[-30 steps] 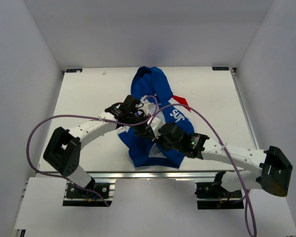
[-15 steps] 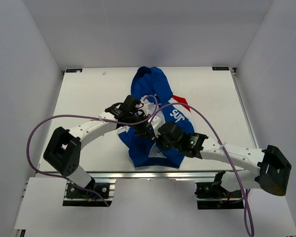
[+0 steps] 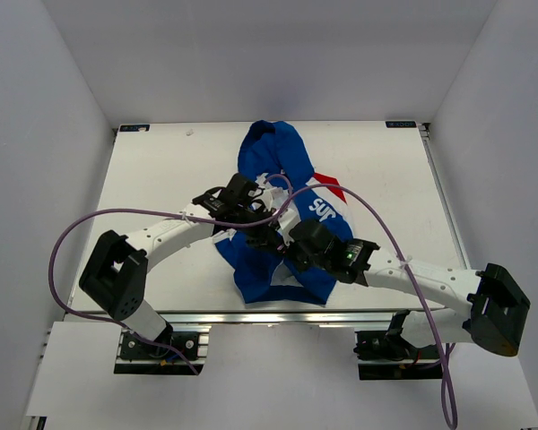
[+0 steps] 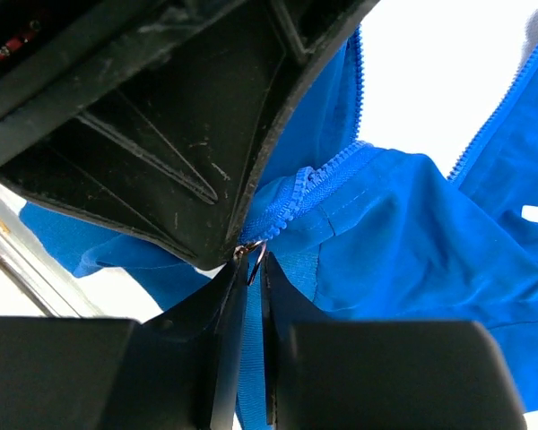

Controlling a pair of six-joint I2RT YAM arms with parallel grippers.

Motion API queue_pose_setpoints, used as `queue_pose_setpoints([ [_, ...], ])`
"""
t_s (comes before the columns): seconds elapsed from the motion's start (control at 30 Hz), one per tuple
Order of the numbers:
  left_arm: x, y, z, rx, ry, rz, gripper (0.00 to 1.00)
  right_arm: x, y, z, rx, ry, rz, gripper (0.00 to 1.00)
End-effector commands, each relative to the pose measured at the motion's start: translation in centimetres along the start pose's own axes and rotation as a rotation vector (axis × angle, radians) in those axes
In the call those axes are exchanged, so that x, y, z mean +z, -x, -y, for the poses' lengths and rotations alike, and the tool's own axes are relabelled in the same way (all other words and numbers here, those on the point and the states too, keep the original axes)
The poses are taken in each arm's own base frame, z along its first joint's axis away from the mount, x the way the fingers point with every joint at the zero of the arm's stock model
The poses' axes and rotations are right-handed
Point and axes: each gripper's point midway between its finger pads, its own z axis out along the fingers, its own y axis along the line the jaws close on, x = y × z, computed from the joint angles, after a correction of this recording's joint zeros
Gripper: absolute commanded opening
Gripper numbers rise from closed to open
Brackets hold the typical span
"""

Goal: Zip up the jacket

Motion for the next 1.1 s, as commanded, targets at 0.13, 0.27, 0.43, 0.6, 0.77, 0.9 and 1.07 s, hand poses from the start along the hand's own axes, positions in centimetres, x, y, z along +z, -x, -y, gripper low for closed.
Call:
queue_pose_setpoints([
  [0.13,-0.7,0.0,3.2,0.068,-0.103,-0.009,0.0,0.3,3.1,-0.5,0.081,0.047,0.094,0.01],
  [0.27,-0.8,0.0,3.0,0.066,-0.094,-0.007,0.0,0.3,3.1,-0.6,0.074,0.056,0.092,0.0],
  [0.43,-0.7,-0.2,2.6,0.064,-0.073,-0.01,0.0,-0.4,3.5,0.6,0.088,0.002,0.114,0.0],
  [0.6,-0.9,-0.4,2.1,0.07,-0.035,-0.02,0.0,-1.8,4.7,2.7,0.099,-0.104,0.172,0.0],
  [0.77,-0.8,-1.2,1.6,0.07,-0.009,-0.044,0.0,-2.7,6.3,4.6,0.105,-0.189,0.217,0.0],
  [0.9,-0.8,-1.4,1.8,0.084,-0.005,-0.051,0.0,-2.3,6.5,5.4,0.109,-0.22,0.205,0.0],
  [1.07,-0.9,-1.1,1.8,0.096,0.019,-0.047,0.0,-2.3,6.9,4.3,0.101,-0.153,0.199,0.0],
])
